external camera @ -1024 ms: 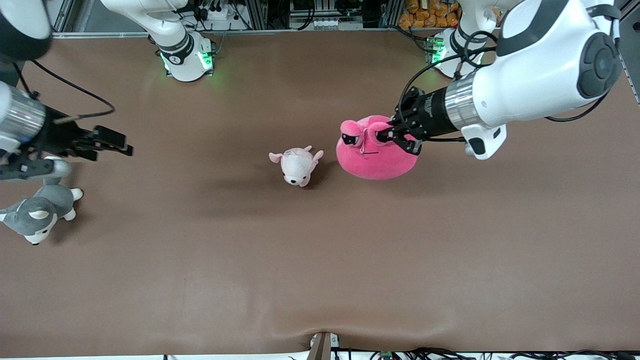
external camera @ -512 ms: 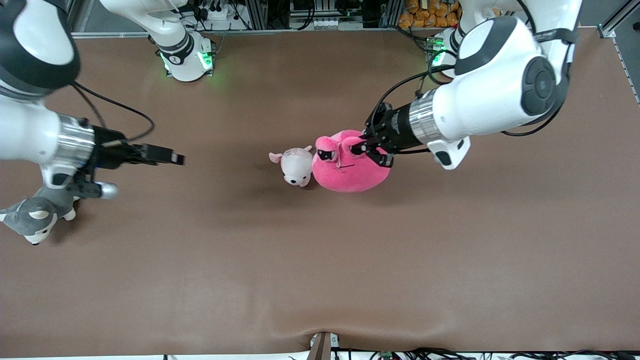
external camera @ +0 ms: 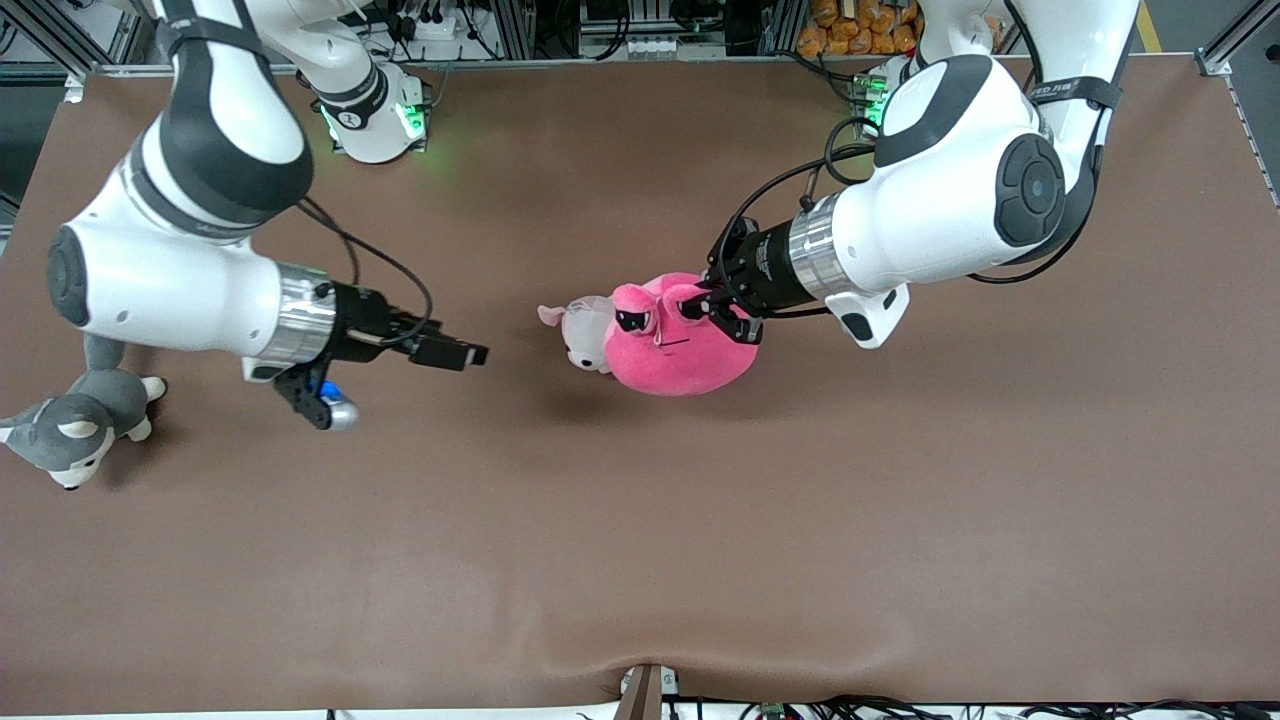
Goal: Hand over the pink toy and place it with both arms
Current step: 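Move the right gripper to the pink toy's other side and grasp it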
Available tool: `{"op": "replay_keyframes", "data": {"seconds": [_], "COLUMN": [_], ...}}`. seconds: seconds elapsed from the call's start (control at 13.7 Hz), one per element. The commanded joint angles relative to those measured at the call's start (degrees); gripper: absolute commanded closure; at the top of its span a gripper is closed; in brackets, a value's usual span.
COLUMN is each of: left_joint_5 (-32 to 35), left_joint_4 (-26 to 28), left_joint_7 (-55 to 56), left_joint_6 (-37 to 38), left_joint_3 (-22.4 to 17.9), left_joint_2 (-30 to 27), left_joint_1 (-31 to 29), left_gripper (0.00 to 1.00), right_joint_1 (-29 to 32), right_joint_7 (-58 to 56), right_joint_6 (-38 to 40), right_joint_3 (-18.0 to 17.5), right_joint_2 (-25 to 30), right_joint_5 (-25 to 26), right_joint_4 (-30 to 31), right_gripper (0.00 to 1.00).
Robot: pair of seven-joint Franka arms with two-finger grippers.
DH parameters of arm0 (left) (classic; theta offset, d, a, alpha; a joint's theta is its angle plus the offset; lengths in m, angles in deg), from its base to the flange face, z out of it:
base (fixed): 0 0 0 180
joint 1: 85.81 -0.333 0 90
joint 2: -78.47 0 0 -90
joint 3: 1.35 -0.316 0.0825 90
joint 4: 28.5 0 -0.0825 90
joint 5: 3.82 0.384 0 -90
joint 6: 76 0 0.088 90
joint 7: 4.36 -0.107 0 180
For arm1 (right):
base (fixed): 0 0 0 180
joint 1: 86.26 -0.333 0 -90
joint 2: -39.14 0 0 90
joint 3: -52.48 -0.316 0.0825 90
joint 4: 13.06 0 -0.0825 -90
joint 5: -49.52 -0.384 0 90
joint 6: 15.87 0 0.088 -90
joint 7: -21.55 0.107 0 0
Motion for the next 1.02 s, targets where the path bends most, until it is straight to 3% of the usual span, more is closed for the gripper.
{"op": "replay_keyframes", "data": {"seconds": [0.0,0.37,0.95], "left_joint_5": [-0.6,-0.6,-0.2], "left_joint_4": [-1.4,-1.2,-0.9], "left_joint_7": [1.5,1.4,1.5], "left_joint_6": [0.0,0.1,0.0], "left_joint_3": [-0.3,-0.2,-0.2], "left_joint_2": [0.4,0.3,0.7], "left_joint_1": [0.5,0.5,0.6], "left_gripper": [1.00,1.00,1.00], "right_joint_1": [-3.9,-11.6,-15.8], "right_joint_7": [9.7,21.5,23.8], "right_joint_6": [-1.7,-11.6,-13.7], "right_joint_3": [0.5,0.6,0.6], "right_joint_2": [-1.0,-2.2,-3.8], "right_joint_5": [-2.6,-6.1,-6.2], "right_joint_4": [-1.4,-0.9,-0.6], "right_gripper": [0.00,0.00,0.00]}}
